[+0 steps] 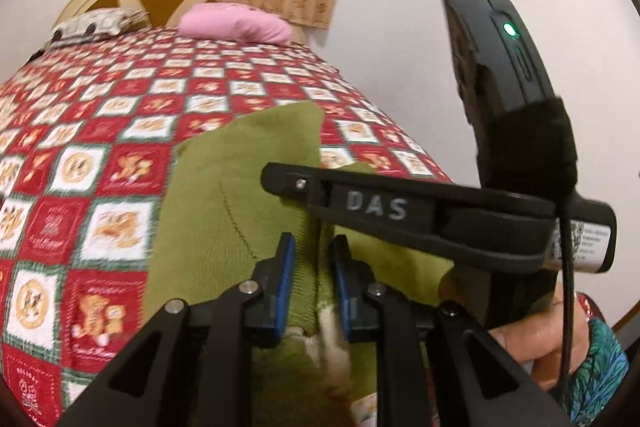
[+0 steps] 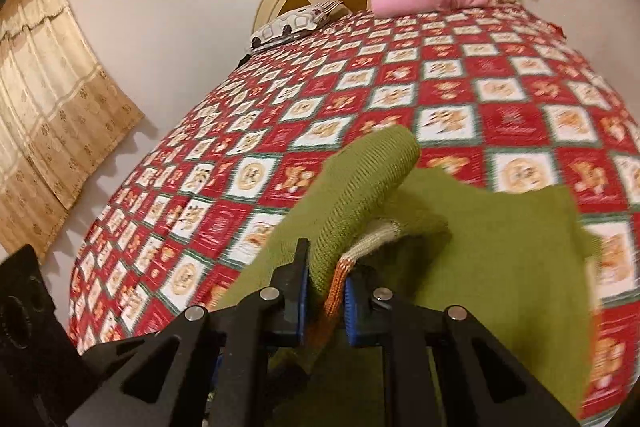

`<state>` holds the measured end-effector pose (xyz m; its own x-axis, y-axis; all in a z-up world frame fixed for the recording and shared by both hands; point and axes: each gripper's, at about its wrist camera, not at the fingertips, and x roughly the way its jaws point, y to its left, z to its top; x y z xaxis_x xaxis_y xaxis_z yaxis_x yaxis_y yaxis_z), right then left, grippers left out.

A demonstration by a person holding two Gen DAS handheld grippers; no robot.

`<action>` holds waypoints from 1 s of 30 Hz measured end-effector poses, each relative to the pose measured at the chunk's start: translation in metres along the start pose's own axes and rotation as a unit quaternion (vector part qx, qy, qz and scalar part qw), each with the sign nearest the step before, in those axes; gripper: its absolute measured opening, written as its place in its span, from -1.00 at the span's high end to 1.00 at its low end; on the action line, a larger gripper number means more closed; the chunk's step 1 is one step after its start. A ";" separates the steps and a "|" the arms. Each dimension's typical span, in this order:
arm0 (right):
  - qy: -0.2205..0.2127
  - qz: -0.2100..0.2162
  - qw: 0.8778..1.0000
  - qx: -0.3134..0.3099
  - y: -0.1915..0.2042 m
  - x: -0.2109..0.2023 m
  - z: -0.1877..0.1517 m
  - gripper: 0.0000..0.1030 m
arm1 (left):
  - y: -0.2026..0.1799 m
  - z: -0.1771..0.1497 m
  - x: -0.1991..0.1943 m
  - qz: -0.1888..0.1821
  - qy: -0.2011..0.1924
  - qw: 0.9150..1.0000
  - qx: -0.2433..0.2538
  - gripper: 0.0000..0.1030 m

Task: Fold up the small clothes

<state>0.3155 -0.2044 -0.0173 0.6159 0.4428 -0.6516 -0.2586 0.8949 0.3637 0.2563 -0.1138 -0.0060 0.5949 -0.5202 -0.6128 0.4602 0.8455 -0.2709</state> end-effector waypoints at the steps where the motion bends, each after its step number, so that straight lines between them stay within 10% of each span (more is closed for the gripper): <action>1: -0.001 -0.006 1.000 -0.006 -0.005 -0.006 0.002 0.74 | -0.007 0.001 0.003 -0.001 0.000 1.000 0.006 0.66; 30: 0.059 -0.081 0.995 -0.001 -0.151 -0.011 -0.025 0.74 | -0.121 -0.026 0.086 -0.035 0.066 0.995 0.060 0.71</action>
<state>0.3291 -0.3431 -0.0810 0.5578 0.2962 -0.7753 -0.1642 0.9551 0.2467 0.2347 -0.2573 -0.0448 0.4708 -0.5494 -0.6903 0.5770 0.7837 -0.2302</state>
